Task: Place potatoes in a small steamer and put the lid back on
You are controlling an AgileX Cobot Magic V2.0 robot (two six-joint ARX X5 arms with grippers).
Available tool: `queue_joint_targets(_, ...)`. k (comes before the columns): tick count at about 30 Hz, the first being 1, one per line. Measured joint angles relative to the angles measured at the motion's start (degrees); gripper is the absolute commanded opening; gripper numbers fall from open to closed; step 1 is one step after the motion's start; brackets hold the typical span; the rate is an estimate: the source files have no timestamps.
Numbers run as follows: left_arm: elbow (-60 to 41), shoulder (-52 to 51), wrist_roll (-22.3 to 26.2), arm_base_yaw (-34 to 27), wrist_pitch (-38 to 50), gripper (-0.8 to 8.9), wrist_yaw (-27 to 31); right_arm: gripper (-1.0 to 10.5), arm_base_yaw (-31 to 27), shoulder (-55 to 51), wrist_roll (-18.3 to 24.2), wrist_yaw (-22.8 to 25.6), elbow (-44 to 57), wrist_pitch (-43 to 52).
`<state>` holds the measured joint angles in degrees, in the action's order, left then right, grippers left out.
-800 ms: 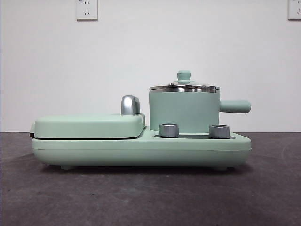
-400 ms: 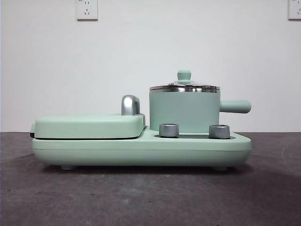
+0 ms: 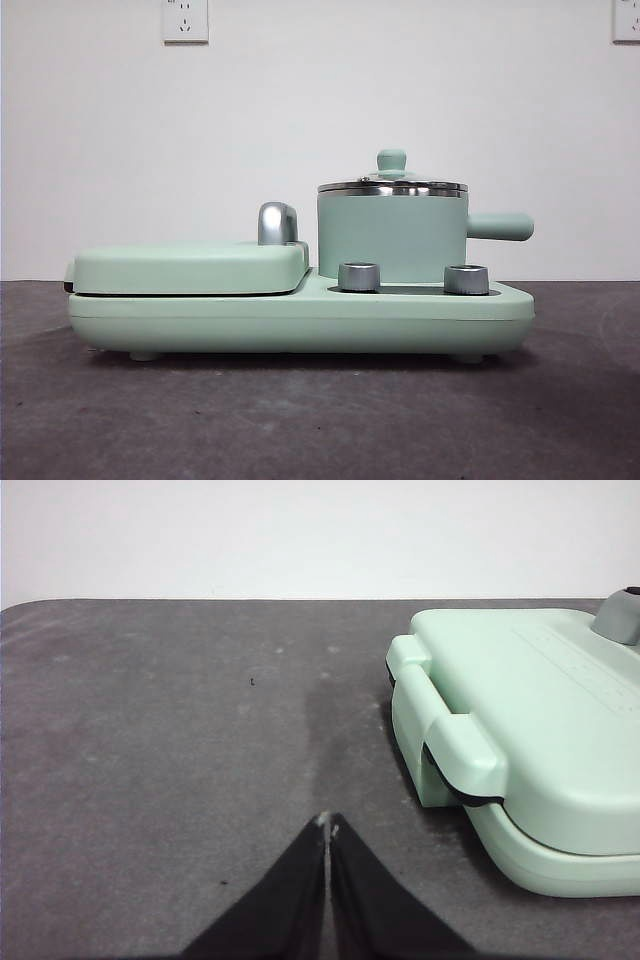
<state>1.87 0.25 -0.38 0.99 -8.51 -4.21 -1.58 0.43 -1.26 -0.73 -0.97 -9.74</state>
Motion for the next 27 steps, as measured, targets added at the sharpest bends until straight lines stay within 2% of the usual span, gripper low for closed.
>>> queue_joint_targets(27, 0.0, 0.0, 0.0, 0.0, -0.02, 0.05, 0.0, 0.1, 0.0, -0.04, 0.0, 0.55, 0.02, 0.17)
